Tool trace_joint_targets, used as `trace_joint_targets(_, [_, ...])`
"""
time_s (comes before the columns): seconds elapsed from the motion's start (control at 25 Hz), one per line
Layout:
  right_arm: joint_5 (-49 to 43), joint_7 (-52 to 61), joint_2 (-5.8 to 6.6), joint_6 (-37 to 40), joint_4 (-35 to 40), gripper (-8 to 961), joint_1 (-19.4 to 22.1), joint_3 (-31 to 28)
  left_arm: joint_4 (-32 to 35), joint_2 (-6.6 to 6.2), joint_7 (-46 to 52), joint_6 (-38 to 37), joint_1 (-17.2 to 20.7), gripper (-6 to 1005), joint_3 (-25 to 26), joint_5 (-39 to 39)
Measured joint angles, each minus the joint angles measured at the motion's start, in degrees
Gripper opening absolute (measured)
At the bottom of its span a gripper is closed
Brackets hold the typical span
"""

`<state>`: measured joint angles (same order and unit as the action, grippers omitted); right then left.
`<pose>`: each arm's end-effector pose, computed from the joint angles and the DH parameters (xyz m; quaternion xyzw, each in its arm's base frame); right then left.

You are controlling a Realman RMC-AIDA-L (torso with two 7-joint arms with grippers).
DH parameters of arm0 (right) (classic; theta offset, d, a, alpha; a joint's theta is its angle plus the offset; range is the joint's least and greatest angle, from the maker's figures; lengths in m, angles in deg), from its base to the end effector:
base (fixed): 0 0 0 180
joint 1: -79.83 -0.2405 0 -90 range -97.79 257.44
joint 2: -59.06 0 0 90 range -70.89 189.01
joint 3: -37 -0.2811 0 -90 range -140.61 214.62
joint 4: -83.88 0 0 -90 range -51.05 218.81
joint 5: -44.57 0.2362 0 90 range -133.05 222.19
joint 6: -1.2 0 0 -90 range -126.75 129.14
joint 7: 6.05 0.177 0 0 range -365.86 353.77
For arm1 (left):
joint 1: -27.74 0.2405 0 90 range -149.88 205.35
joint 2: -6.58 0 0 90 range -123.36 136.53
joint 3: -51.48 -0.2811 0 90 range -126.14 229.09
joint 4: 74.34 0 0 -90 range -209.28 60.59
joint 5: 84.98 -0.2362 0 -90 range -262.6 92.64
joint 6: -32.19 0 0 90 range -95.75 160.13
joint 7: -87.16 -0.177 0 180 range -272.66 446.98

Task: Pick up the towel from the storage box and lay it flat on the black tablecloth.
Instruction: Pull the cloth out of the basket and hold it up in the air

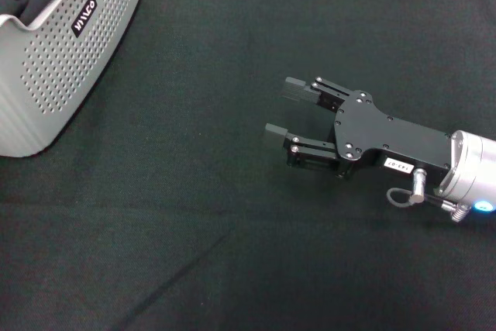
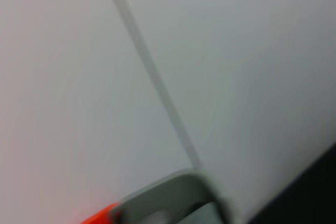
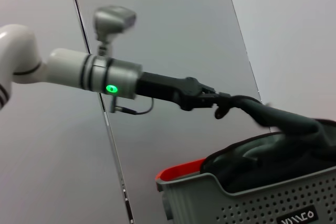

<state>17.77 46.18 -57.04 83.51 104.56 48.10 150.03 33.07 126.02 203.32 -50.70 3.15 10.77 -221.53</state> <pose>0.1970 0.3433 -0.1149 -0.8830 0.1320 0.4416 0.0888 -0.2036 0.3979 0.1996 -0.8501 -0.1446 -0.0136 0.5063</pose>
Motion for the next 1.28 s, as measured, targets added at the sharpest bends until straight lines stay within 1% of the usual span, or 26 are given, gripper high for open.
trace_joint_targets(0.08, [0.1, -0.1, 0.00, 0.0, 0.0, 827, 0.0, -0.1, 3.2, 0.16, 1.0, -3.6, 1.5, 7, -0.1, 3.7])
trace_joint_targets(0.2, [0.1, -0.6, 0.00, 0.0, 0.0, 827, 0.0, -0.6, 7.1, 0.09, 3.4, -6.1, 3.0, 7, 0.0, 10.0])
trace_joint_targets(0.28, [0.1, -0.7, 0.02, 0.1, 0.0, 827, 0.1, -0.7, 8.0, -0.45, 5.0, -6.4, 3.1, 7, 0.0, 14.0])
trace_joint_targets(0.4, [-0.2, -0.7, 0.06, 0.8, -0.3, 827, 0.0, -0.7, 7.8, -2.05, 7.9, -6.5, 2.9, 7, 1.1, 21.6])
trace_joint_targets(0.48, [-0.3, -0.7, 0.08, 1.3, -0.3, 827, -0.2, -0.6, 7.6, -3.06, 9.0, -6.6, 3.0, 7, 2.9, 27.3])
trace_joint_targets(0.64, [-0.3, -1.2, 0.06, 1.9, -0.1, 827, 0.2, -0.7, 7.3, -3.63, 9.3, -8.6, 3.2, 7, 6.0, 35.1])
trace_joint_targets(0.72, [-0.1, -1.7, 0.09, 2.7, -0.2, 828, 0.6, -0.7, 6.7, -3.87, 9.3, -9.9, 2.9, 8, 6.8, 38.7])
trace_joint_targets(0.8, [0.0, -1.9, 0.14, 3.1, -0.3, 828, 0.8, -0.8, 4.9, -4.57, 9.3, -11.3, 2.8, 8, 7.2, 44.7])
trace_joint_targets(0.84, [0.0, -2.1, 0.16, 3.2, -0.3, 828, 0.8, -0.8, 4.6, -4.76, 9.3, -11.6, 2.8, 8, 7.2, 45.9])
trace_joint_targets(0.96, [-0.1, -2.2, 0.19, 3.6, -0.3, 828, 0.9, -0.8, 1.4, -6.42, 9.4, -13.4, 2.8, 8, 7.2, 54.2])
trace_joint_targets(1.08, [-0.2, -2.9, 0.18, 3.9, -0.5, 828, 1.1, -0.8, -3.5, -8.15, 10.1, -14.8, 2.8, 8, 7.2, 62.5])
trace_joint_targets(1.16, [-0.2, -3.3, 0.18, 4.4, -0.5, 828, 1.3, -0.8, -6.8, -8.95, 10.4, -15.6, 2.8, 8, 7.3, 65.9])
trace_joint_targets(1.28, [-0.1, -3.7, 0.31, 5.8, -0.5, 828, 2.0, -0.8, -11.0, -9.36, 10.1, -17.9, 2.8, 8, 7.3, 68.2])
